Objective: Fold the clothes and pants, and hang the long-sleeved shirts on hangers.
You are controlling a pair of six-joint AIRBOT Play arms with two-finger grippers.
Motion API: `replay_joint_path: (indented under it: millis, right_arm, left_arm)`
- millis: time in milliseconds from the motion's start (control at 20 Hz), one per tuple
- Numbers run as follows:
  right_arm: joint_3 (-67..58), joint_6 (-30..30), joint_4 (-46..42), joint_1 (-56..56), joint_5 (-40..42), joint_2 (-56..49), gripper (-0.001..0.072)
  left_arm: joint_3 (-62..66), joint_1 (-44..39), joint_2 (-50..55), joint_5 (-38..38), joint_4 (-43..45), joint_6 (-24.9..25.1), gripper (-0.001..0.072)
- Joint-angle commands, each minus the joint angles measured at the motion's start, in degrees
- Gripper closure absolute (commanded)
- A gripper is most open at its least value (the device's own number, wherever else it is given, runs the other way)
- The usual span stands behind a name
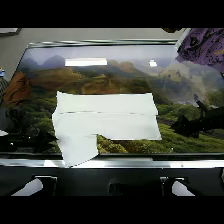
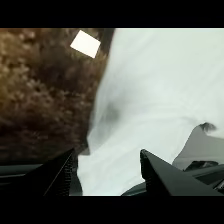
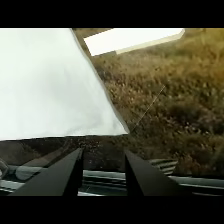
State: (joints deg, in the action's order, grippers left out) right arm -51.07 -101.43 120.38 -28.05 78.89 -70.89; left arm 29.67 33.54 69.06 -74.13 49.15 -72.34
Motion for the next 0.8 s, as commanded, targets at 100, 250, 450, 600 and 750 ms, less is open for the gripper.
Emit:
replay_joint_path:
  millis: [100, 250, 450, 600, 750]
  right_arm:
    - [1.6, -0.4, 1.6, -0.2, -0.9, 1.0, 0.0393]
    - [1.6, -0.4, 2.8, -0.2, -0.7, 1.0, 0.0393]
    - [1.6, -0.4, 3.6, -0.2, -0.1, 1.0, 0.0394]
    - [1.7, -0.4, 2.3, -0.2, 0.6, 1.0, 0.0403]
    - [1.9, -0.4, -0.6, -0.2, -0.1, 0.8, 0.039]
  left_arm:
    - [-7.0, -4.6, -1.0, 1.8, -1.6, 1.7, 0.0236]
    - [-7.3, -7.9, -1.0, 3.8, -1.6, 0.9, 0.0236]
    - [-7.3, -12.1, -1.0, 6.1, -1.6, -0.3, 0.0405]
    - [-7.2, -12.8, -1.1, 5.0, -1.9, 0.5, 0.0688]
    - [-7.1, -12.4, -1.7, 3.9, -1.7, 1.0, 0.0689]
